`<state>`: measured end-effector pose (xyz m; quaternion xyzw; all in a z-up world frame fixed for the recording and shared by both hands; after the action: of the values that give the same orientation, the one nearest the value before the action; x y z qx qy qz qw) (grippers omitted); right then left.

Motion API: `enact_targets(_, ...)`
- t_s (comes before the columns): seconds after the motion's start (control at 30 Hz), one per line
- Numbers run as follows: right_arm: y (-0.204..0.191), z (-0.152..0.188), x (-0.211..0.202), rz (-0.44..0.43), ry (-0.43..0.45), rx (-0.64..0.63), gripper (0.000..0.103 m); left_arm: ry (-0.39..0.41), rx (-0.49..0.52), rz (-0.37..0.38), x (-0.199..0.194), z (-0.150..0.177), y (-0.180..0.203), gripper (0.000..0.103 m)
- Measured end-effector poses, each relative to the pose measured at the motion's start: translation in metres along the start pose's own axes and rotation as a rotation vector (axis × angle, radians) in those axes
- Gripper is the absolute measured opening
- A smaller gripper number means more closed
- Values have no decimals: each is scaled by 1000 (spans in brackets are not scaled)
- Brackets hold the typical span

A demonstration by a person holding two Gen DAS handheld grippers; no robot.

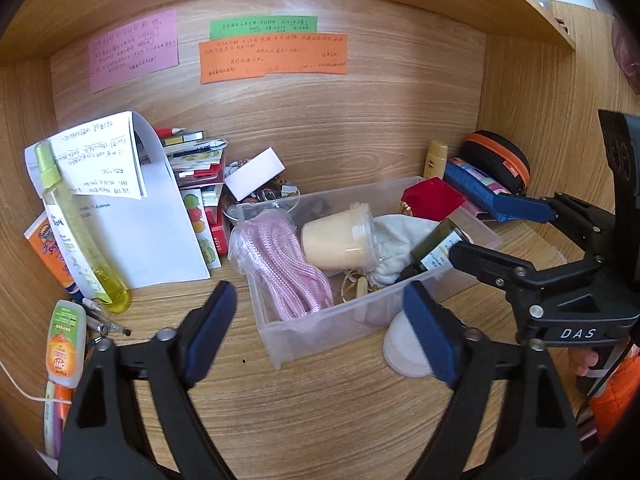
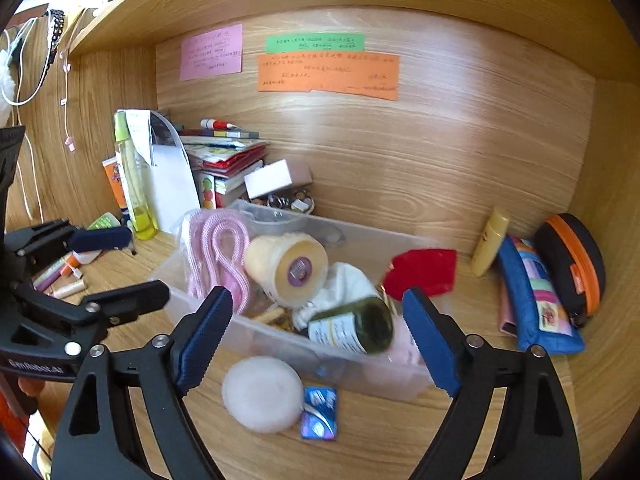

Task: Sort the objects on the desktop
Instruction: 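Move both grippers back to the white round container and blue Max box, then grasp the white round container with the left gripper while the right gripper grasps the blue Max box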

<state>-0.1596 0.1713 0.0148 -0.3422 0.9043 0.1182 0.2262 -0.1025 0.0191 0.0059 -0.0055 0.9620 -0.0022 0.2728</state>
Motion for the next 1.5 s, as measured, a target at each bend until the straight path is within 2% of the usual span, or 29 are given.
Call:
enact_targets(0.17, 13, 15, -8, 24, -29, -2, 87, -20, 4, -1, -2, 8, 10, 94)
enact_targets(0.5, 39, 51, -10, 56, -110, 11, 87, -120, 29, 46, 15, 35, 41, 94)
enact_targets(0.9, 48, 91, 5, 19, -249, 18, 87, -272, 87, 104, 60, 58, 77, 94)
enact_targets(1.0, 54, 95, 6, 39, -268, 20, 87, -286, 98, 110, 68, 58, 81, 94)
enact_targets(1.07, 59, 97, 6, 24, -280, 40, 87, -282, 105, 108, 71, 56, 82, 94)
enact_targets(1.23, 66, 101, 6, 16, -303, 55, 87, -293, 70, 140, 80, 54, 81, 94)
enact_targets(1.3, 68, 103, 7, 13, -314, 61, 87, -297, 63, 142, 83, 54, 81, 87)
enact_targets(1.37, 67, 104, 9, 2, -324, 65, 87, -312, 60, 146, 86, 56, 82, 69)
enact_targets(1.5, 59, 104, 14, -22, -334, 52, 87, -327, 20, 171, 90, 59, 78, 66)
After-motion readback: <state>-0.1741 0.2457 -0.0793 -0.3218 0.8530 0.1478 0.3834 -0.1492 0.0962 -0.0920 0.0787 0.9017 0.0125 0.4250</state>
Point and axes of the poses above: each gripper's, at about its wrist camera, not at the fingertips, and x roughly the way its jaws point, y to its right, z to its underside, the point moved 5 cm from there along x, roughly the way its jaws point, and after that the axes turned 3 degrees about y, right-handed, at the moved point
